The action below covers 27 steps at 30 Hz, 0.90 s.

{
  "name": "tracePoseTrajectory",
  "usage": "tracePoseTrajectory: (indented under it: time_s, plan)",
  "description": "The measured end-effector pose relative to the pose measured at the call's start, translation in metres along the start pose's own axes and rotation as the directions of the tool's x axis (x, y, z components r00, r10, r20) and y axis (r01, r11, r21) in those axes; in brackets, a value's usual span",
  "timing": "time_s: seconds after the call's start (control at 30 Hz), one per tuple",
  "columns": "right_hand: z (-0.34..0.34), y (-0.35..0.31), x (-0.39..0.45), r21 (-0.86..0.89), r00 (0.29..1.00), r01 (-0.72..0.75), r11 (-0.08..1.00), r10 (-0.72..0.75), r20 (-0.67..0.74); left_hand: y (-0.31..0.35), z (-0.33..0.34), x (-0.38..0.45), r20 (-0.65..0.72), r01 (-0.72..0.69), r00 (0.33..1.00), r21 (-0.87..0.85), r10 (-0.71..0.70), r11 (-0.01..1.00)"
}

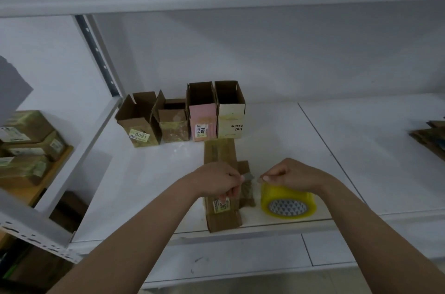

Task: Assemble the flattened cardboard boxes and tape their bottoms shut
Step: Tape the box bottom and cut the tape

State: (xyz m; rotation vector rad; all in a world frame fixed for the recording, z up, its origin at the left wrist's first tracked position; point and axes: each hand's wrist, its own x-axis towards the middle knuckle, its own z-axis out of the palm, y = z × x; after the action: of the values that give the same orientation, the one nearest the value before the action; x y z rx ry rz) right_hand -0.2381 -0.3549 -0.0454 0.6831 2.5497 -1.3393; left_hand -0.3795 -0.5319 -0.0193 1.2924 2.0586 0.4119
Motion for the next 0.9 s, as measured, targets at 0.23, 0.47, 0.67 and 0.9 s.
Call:
tracePoseTrajectory:
  time_s: [0.23, 0.47, 0.67, 0.9]
  plan:
    - [0.016, 0.004, 0.000, -0.117, 0.979, -0.081, 0.990, 0.057, -0.198, 0.034, 0.003, 0.016, 0.117, 0.080, 0.984, 0.389, -0.135, 0.918]
    - [0.016, 0.023, -0.020, 0.132, 0.965, -0.057, 0.990, 0.088, -0.246, 0.028, -0.004, 0.010, 0.122, 0.075, 0.986, 0.284, -0.113, 0.956]
    - [0.015, 0.036, -0.026, 0.266, 0.913, -0.033, 0.963, 0.137, -0.383, -0.011, -0.005, 0.005, -0.127, 0.040, 0.985, -0.493, -0.118, 0.869]
    - [0.022, 0.025, -0.025, 0.172, 0.920, -0.090, 0.981, 0.148, -0.362, 0.010, 0.019, 0.025, -0.379, 0.250, 0.909, 0.167, -0.171, 0.954]
